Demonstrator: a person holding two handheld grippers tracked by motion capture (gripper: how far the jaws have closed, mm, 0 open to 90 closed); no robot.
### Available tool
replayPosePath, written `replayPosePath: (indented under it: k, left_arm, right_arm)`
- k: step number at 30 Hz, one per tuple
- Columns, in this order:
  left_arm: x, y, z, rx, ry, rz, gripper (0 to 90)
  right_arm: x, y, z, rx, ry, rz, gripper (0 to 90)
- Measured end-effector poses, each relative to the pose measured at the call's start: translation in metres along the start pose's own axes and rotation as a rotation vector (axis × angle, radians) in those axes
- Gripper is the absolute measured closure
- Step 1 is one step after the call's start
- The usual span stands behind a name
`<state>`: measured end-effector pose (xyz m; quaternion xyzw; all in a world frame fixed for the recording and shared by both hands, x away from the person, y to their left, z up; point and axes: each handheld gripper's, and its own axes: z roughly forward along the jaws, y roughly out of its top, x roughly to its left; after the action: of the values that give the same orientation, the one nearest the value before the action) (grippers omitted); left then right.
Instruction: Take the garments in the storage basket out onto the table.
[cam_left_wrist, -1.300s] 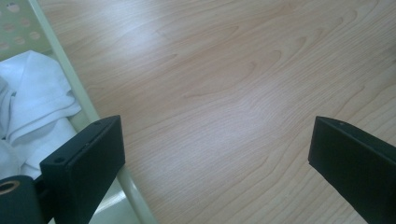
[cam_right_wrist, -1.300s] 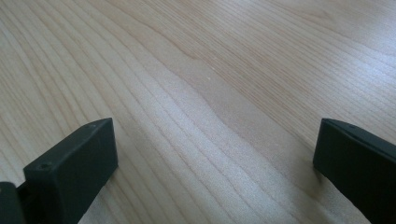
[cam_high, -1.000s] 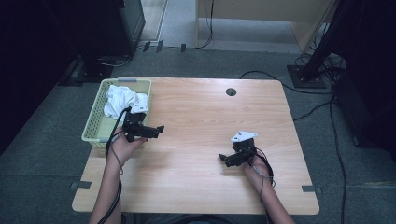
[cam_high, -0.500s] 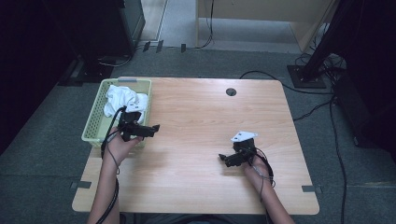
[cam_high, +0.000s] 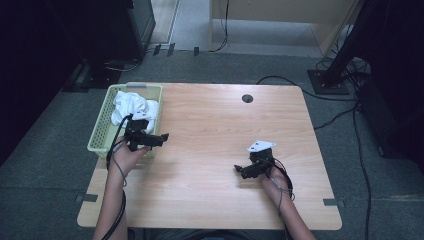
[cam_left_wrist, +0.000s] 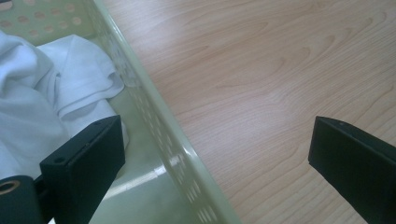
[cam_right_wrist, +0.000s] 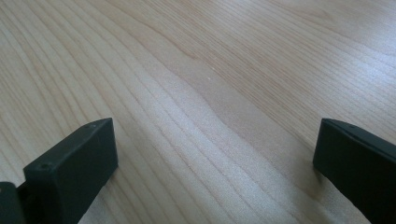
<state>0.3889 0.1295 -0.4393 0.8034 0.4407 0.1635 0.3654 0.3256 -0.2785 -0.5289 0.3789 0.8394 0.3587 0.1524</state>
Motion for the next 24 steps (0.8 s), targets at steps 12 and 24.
replayPosePath:
  k: [12, 24]
  left_arm:
    - [0.008, -0.003, 0.0, 0.002, 0.009, -0.014, 4.2]
    - [0.019, 0.002, 0.0, 0.017, 0.017, -0.019, 4.2]
  right_arm:
    - [0.0, 0.0, 0.0, 0.0, 0.0, 0.0, 0.0]
    - [0.0, 0.0, 0.0, 0.0, 0.0, 0.001, 0.0]
